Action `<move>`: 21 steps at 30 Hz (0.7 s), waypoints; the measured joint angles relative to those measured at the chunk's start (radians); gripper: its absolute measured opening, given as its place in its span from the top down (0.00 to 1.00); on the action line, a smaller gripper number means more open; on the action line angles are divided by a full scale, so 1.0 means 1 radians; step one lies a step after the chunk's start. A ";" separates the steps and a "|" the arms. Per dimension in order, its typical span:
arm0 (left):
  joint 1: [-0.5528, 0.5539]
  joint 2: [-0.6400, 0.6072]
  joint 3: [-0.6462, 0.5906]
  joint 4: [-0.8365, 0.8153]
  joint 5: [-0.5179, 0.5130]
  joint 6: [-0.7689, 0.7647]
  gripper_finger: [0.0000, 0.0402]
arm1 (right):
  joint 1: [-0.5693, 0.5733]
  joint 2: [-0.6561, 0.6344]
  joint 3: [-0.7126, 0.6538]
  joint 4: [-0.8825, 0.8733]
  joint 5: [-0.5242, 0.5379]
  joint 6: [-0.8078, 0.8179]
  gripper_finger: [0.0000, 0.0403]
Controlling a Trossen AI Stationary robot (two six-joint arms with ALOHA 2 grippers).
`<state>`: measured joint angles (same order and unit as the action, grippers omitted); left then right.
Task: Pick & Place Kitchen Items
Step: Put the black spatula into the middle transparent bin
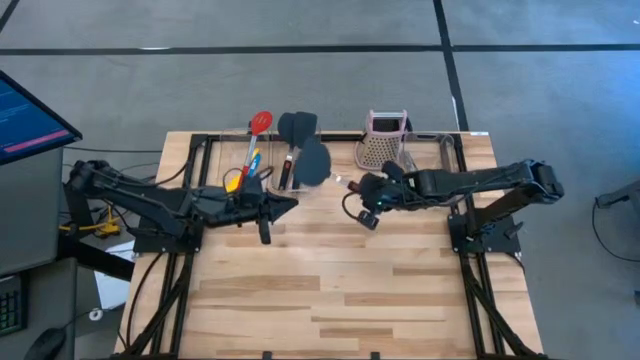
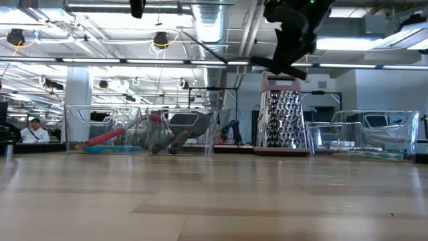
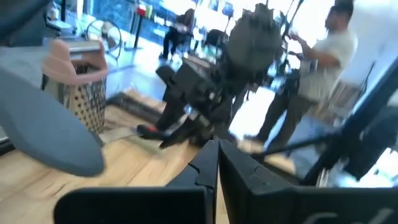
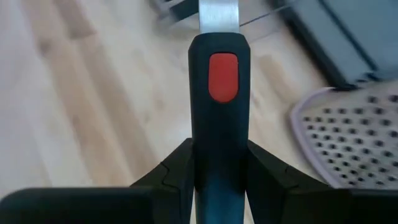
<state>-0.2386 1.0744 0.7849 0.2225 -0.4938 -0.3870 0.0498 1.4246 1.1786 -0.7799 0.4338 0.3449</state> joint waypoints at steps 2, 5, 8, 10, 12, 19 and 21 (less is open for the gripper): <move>0.016 0.007 0.000 0.036 0.000 -0.018 0.98 | 0.000 0.000 0.000 0.001 0.050 0.041 0.75; 0.035 0.010 0.000 0.052 -0.030 -0.072 0.96 | 0.002 0.000 0.000 0.001 0.144 0.120 0.75; 0.041 0.020 0.000 0.044 -0.092 -0.118 0.92 | 0.003 0.001 0.000 0.002 0.241 0.192 0.75; 0.048 0.037 0.001 0.055 -0.134 -0.145 0.89 | 0.008 0.001 0.000 0.004 0.310 0.227 0.75; 0.052 0.060 0.000 0.050 -0.168 -0.181 0.86 | 0.017 0.001 0.000 0.020 0.372 0.241 0.75; 0.112 0.194 0.000 0.164 -0.194 -0.260 0.72 | 0.077 0.001 0.000 0.125 0.517 0.169 0.75; 0.130 0.236 0.000 0.258 -0.195 -0.252 0.68 | 0.097 0.001 0.000 0.166 0.568 0.126 0.75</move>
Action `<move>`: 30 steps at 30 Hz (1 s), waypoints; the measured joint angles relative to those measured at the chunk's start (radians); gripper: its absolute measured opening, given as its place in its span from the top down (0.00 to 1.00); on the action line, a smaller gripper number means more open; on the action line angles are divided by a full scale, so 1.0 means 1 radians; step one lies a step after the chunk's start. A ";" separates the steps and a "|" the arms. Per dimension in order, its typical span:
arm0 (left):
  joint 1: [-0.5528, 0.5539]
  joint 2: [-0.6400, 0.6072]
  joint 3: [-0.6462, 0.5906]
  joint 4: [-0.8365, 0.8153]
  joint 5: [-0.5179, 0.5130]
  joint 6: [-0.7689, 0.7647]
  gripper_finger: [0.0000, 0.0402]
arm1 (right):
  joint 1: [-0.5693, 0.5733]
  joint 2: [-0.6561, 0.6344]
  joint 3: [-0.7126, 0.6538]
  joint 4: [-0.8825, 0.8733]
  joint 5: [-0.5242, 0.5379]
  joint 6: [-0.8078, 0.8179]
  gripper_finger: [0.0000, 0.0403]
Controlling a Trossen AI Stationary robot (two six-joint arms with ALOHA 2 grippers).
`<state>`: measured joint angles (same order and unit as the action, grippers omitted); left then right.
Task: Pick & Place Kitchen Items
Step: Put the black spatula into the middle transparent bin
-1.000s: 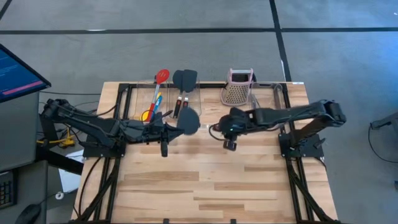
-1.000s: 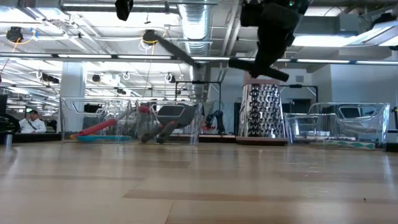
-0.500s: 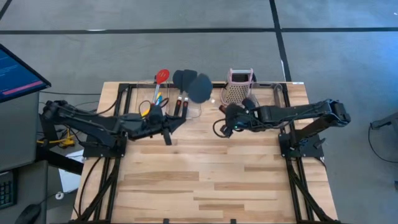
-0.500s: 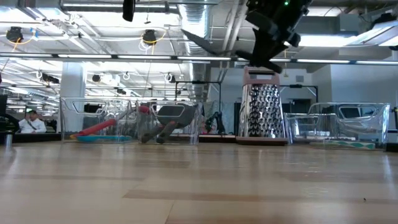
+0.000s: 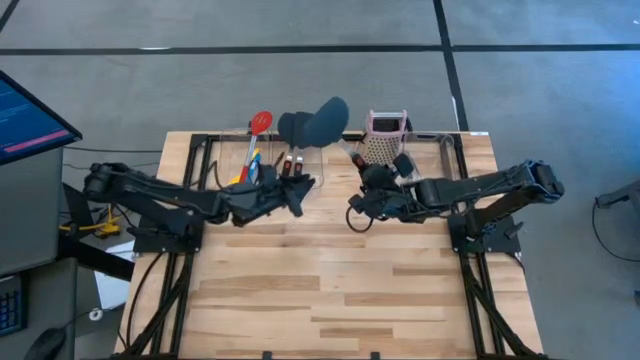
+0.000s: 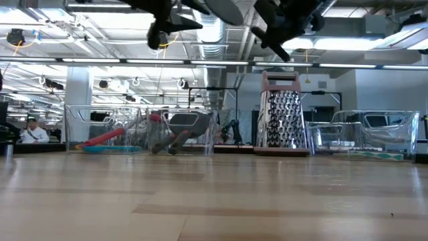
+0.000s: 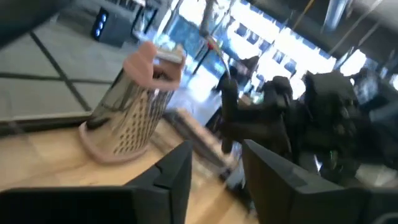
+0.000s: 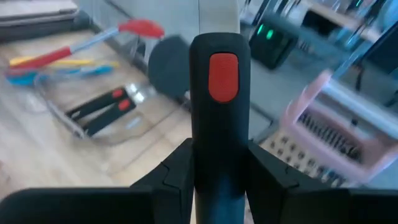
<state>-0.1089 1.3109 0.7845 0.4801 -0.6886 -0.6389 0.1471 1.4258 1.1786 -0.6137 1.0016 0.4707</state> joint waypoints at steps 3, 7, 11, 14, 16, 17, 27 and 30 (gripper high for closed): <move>0.029 0.057 0.000 0.136 0.006 0.003 0.62 | 0.027 0.000 0.000 0.053 0.069 -0.061 0.75; 0.056 0.110 0.000 0.248 0.017 0.003 0.56 | 0.056 0.000 0.000 0.103 0.134 -0.107 0.75; 0.066 0.141 0.000 0.349 0.017 0.007 0.51 | 0.072 0.000 0.000 0.145 0.187 -0.114 0.75; 0.066 0.168 0.002 0.441 0.042 0.089 0.49 | 0.076 0.000 0.000 0.181 0.204 -0.115 0.75; 0.066 0.188 0.019 0.465 0.086 0.153 0.49 | 0.076 0.000 0.000 0.206 0.204 -0.115 0.75; 0.065 0.198 0.037 0.467 0.111 0.187 0.50 | 0.076 0.000 0.000 0.218 0.204 -0.119 0.75; 0.084 0.245 0.134 0.469 0.158 0.381 0.53 | 0.097 0.002 0.000 0.289 0.245 -0.242 0.75; 0.095 0.246 0.134 0.466 0.234 0.450 0.53 | 0.115 0.002 0.000 0.273 0.197 -0.296 0.75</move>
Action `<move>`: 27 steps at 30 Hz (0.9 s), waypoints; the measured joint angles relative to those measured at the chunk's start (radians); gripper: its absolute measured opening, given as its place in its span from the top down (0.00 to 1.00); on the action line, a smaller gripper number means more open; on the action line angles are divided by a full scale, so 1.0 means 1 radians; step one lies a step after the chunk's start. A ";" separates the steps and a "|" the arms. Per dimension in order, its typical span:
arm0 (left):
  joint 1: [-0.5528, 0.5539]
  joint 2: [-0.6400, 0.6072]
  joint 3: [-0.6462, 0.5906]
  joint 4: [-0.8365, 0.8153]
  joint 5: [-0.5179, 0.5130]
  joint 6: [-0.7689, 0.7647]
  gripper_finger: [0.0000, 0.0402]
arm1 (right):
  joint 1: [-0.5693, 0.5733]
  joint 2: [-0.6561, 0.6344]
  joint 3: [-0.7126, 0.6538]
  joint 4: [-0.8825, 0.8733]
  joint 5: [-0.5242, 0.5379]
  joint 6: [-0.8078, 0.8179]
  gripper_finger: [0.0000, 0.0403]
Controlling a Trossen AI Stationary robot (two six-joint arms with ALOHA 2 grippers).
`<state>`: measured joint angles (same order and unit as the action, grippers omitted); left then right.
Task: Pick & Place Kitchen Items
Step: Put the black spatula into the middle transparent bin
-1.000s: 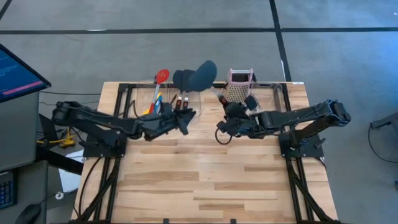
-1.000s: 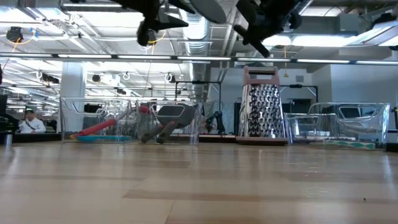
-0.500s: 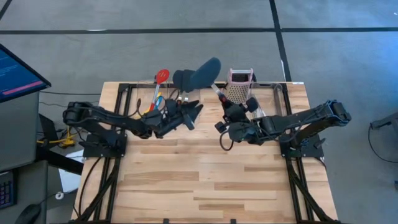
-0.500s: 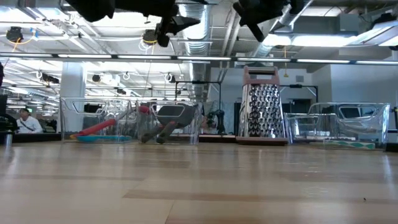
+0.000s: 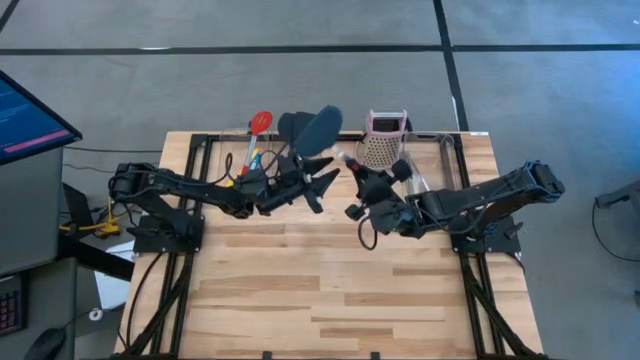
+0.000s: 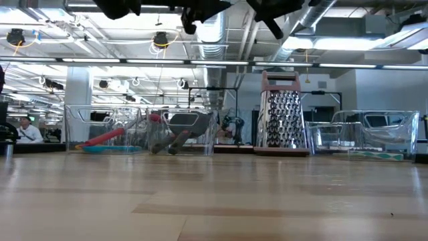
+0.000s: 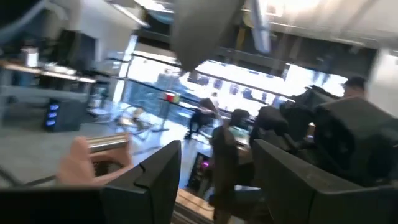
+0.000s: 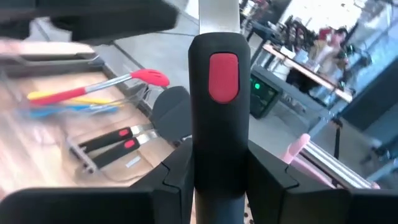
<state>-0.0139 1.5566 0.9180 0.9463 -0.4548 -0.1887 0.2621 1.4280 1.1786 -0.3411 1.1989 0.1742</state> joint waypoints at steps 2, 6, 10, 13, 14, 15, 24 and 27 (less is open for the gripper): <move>0.002 0.000 0.000 0.000 0.038 0.008 0.53 | 0.017 0.002 0.000 -0.010 0.001 -0.024 0.75; 0.002 0.000 0.000 0.000 0.043 -0.006 0.53 | 0.041 0.002 0.000 -0.010 0.003 -0.082 0.75; 0.003 0.000 0.000 0.005 0.042 -0.008 0.53 | 0.052 0.001 0.000 -0.015 0.000 -0.098 0.75; 0.004 0.000 0.000 0.006 0.042 -0.010 0.53 | 0.052 0.001 0.000 -0.020 -0.013 -0.102 0.76; 0.006 0.000 0.000 0.008 0.039 -0.010 0.54 | 0.052 0.001 0.000 -0.019 -0.026 -0.105 0.76; 0.008 0.000 0.000 0.012 0.039 -0.010 0.54 | 0.052 0.001 0.000 -0.020 -0.040 -0.105 0.76; 0.016 0.000 0.000 0.039 0.038 -0.010 0.54 | 0.052 0.001 0.000 -0.002 -0.101 -0.104 0.76; 0.016 0.000 0.000 0.041 0.036 -0.010 0.56 | 0.052 0.001 0.000 0.012 -0.112 -0.105 0.76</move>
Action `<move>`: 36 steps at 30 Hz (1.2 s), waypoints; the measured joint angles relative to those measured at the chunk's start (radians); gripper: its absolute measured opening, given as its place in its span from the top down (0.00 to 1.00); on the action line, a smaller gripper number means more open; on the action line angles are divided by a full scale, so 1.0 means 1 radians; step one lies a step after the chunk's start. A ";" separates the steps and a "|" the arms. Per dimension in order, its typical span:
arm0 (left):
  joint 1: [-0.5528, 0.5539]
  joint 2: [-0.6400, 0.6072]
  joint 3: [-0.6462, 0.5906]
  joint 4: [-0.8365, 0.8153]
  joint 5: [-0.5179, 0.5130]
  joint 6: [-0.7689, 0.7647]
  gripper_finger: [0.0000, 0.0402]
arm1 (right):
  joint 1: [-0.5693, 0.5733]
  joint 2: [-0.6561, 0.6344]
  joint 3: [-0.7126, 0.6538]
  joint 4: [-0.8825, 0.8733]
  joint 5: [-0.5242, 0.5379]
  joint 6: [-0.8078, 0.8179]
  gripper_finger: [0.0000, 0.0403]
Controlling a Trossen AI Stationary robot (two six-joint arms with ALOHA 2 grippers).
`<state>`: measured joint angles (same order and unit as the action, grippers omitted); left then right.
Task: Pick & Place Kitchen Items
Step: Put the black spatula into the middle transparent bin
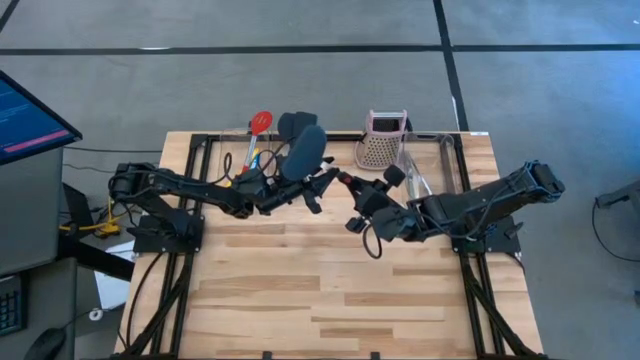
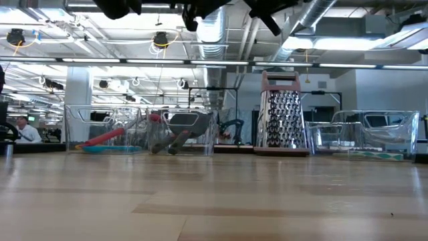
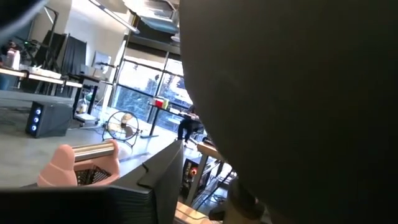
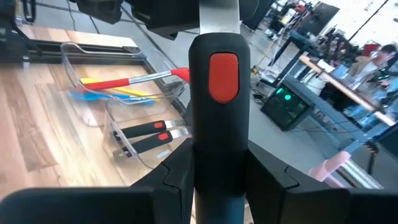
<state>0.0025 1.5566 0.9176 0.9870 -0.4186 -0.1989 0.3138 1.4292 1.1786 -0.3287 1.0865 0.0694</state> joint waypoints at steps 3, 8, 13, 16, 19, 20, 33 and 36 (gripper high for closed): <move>0.003 0.000 0.000 0.000 -0.011 0.000 0.60 | -0.001 0.000 0.000 0.003 -0.023 0.003 0.76; 0.003 0.000 0.000 0.004 -0.009 -0.004 0.72 | -0.001 0.000 0.000 0.003 -0.027 0.002 0.76; 0.003 -0.001 0.000 0.011 -0.003 -0.011 0.90 | -0.002 0.000 0.000 0.003 -0.031 0.002 0.76; 0.002 -0.001 0.000 0.015 0.003 -0.019 0.97 | -0.004 0.000 0.000 0.002 -0.030 -0.002 0.76; 0.003 -0.001 0.000 0.015 0.007 -0.034 0.97 | -0.004 0.000 0.000 0.001 -0.030 -0.002 0.76; 0.003 -0.001 0.000 0.015 0.007 -0.034 0.98 | -0.004 0.000 0.000 0.001 -0.030 -0.002 0.76; 0.003 -0.001 -0.001 0.023 0.008 -0.024 0.99 | -0.004 -0.001 0.000 0.000 -0.056 0.010 0.69; 0.004 -0.001 -0.002 0.023 0.000 -0.014 1.00 | -0.002 -0.003 0.000 -0.002 -0.062 0.014 0.58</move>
<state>0.0063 1.5558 0.9158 1.0100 -0.4181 -0.2131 0.3123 1.4258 1.1786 -0.3311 1.0248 0.0834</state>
